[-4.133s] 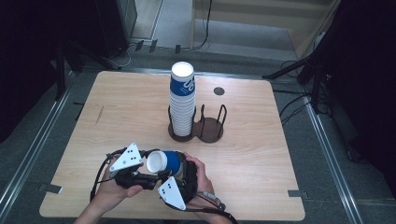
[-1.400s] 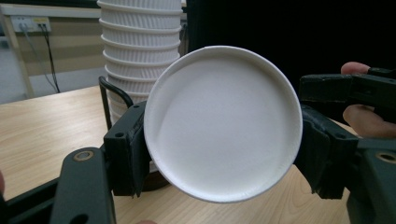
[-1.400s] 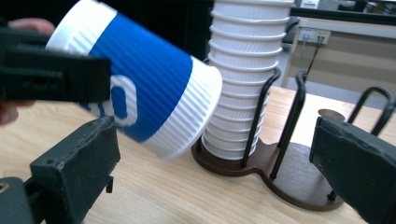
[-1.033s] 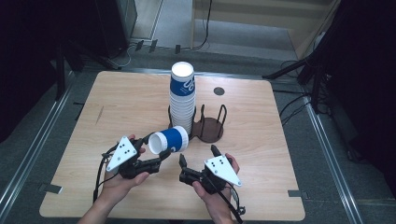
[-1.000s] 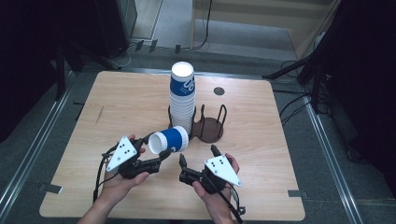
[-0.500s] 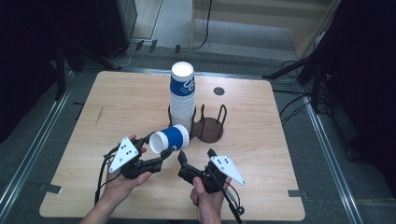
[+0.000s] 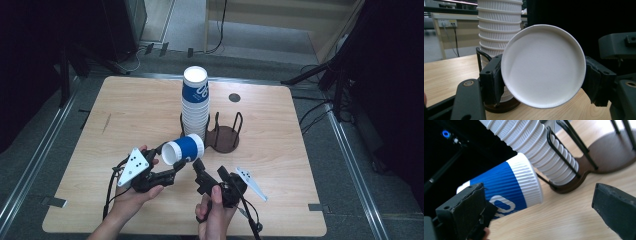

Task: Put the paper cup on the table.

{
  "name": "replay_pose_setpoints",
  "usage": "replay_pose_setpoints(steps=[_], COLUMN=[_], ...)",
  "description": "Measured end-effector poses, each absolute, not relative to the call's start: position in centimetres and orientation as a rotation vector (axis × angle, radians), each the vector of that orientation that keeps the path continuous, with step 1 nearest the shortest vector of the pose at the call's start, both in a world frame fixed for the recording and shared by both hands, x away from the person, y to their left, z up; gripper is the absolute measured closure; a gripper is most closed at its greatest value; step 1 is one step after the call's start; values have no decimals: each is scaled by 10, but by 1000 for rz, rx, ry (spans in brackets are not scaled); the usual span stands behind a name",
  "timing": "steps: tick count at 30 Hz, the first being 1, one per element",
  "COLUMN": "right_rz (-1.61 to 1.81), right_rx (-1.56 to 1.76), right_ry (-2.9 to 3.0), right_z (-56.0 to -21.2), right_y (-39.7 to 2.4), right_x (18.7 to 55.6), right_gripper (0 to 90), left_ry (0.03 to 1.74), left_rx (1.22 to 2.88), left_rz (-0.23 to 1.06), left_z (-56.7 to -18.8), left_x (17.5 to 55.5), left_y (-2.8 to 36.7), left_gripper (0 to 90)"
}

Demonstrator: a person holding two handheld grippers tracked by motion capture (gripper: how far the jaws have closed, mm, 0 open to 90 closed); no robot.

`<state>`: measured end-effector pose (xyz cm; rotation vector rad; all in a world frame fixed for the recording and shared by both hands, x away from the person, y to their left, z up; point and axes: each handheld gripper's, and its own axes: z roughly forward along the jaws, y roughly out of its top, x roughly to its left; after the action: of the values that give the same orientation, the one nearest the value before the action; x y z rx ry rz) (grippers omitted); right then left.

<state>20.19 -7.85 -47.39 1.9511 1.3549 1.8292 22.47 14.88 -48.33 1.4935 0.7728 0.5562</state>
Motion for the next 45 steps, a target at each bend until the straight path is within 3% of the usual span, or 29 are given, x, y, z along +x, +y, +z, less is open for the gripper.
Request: replay_pose_setpoints(steps=[12, 45], right_rz=[1935, 2145], right_rx=[2321, 2747], right_ry=[1144, 807], right_z=[-477, -479], right_y=[-78, -67], right_x=[207, 227], right_gripper=[0, 0], left_ry=[737, 671], left_rx=[1482, 1481], left_rz=[562, 571], left_z=[-486, -494], left_x=[222, 216], left_y=[144, 131], left_gripper=[291, 291])
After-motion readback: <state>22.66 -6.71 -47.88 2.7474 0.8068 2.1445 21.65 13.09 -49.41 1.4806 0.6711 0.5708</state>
